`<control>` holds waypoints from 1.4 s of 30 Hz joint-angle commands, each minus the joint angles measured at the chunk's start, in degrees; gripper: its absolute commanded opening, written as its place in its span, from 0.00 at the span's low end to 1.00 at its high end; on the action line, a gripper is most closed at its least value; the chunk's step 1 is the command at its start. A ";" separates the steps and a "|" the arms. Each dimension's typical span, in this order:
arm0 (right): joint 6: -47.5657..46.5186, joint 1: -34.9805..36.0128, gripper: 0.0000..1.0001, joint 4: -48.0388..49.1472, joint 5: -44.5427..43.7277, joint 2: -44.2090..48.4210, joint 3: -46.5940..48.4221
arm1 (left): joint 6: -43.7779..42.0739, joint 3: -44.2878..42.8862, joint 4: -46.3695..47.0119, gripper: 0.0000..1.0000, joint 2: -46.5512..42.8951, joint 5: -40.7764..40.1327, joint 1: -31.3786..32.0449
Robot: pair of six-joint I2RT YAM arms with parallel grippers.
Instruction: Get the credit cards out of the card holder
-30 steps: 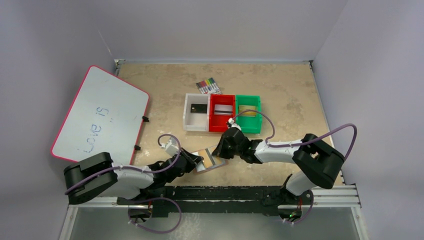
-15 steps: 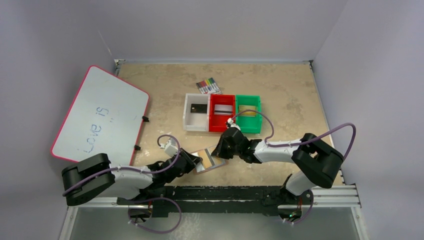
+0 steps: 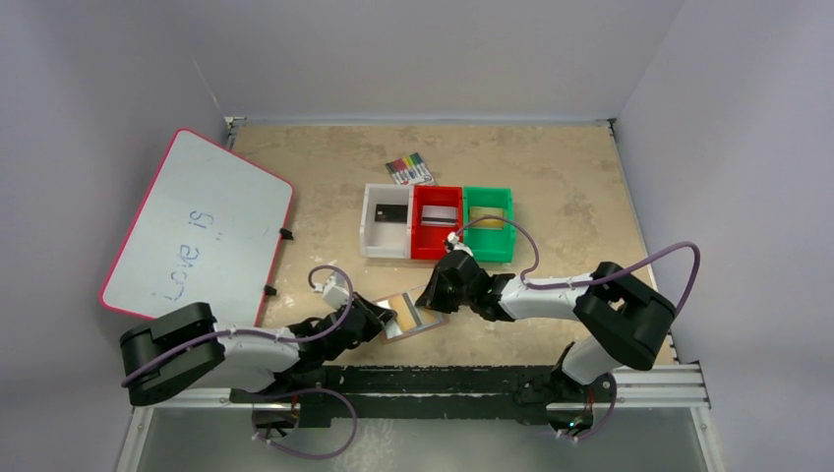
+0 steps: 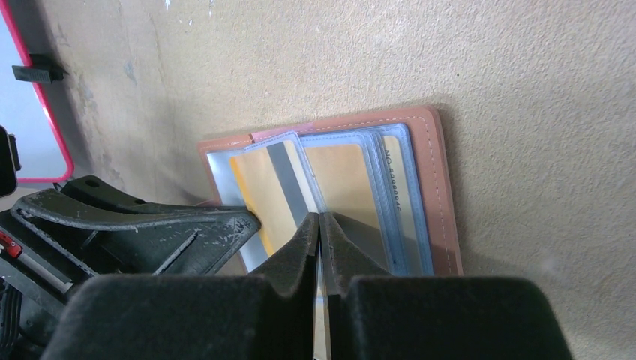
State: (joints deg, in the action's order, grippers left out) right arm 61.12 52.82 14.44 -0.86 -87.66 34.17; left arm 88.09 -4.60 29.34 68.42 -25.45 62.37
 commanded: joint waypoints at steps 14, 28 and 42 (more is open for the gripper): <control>-2.41 -0.28 0.06 -14.14 -4.90 -1.75 -1.61 | -1.72 1.47 -14.72 0.00 -5.07 -2.35 0.03; -12.08 -0.14 0.15 -9.42 -1.17 10.43 2.23 | -4.09 -0.36 -14.93 0.00 -5.88 -2.04 0.03; -10.43 1.03 0.12 -12.66 -2.61 -4.49 6.82 | -5.70 -2.74 -22.02 0.00 -9.82 -2.89 0.00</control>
State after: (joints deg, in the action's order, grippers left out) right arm 49.45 53.45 8.60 2.52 -89.38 39.72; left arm 85.27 -6.35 16.47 60.60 -26.26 62.37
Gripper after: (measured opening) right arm 0.131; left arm 0.008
